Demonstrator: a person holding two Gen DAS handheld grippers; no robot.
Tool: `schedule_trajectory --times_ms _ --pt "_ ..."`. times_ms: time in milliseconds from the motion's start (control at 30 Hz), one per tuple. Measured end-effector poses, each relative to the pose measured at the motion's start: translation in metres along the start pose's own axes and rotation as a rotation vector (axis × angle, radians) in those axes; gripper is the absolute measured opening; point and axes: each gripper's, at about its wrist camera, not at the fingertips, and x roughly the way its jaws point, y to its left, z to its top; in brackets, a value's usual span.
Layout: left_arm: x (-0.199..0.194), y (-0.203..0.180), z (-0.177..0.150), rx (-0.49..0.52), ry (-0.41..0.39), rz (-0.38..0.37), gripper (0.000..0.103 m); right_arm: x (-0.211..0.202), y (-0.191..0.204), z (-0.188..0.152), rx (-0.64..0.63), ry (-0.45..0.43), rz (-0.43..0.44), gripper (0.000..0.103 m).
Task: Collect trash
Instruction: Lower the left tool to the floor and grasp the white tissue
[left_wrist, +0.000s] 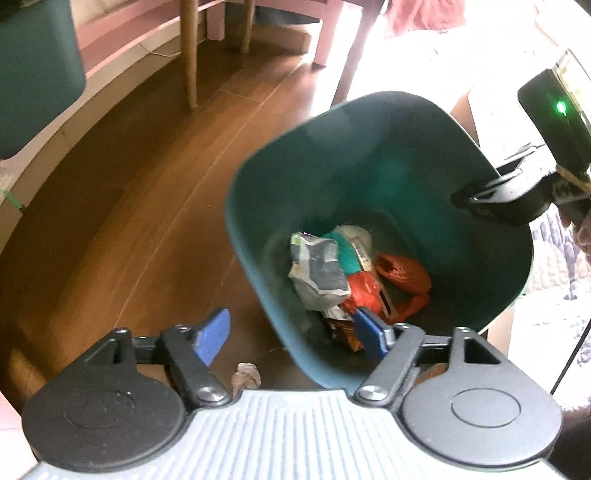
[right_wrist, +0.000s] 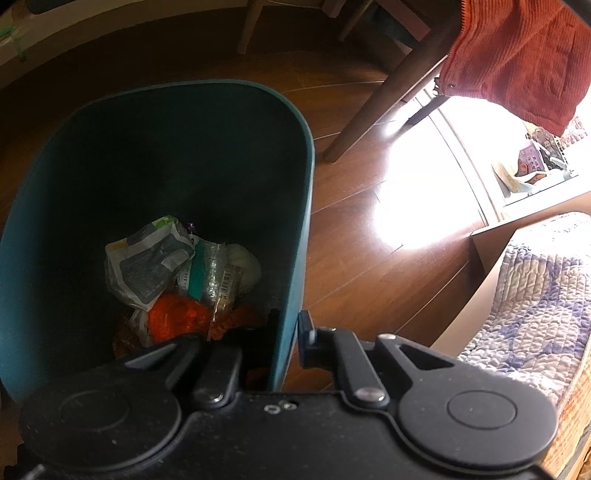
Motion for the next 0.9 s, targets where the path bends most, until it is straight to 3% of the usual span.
schedule_trajectory --times_ms 233,533,900 --pt "0.025 0.027 -0.013 -0.01 0.04 0.082 0.08 0.012 -0.012 0.005 -0.03 -0.013 -0.035 0.003" --pt "0.125 0.033 -0.067 0.08 0.282 0.186 0.08 0.025 -0.048 0.005 -0.024 -0.014 -0.061 0.008" --pt "0.234 0.061 -0.105 -0.189 0.477 0.2 0.08 0.031 -0.064 -0.008 0.059 0.021 -0.031 0.011"
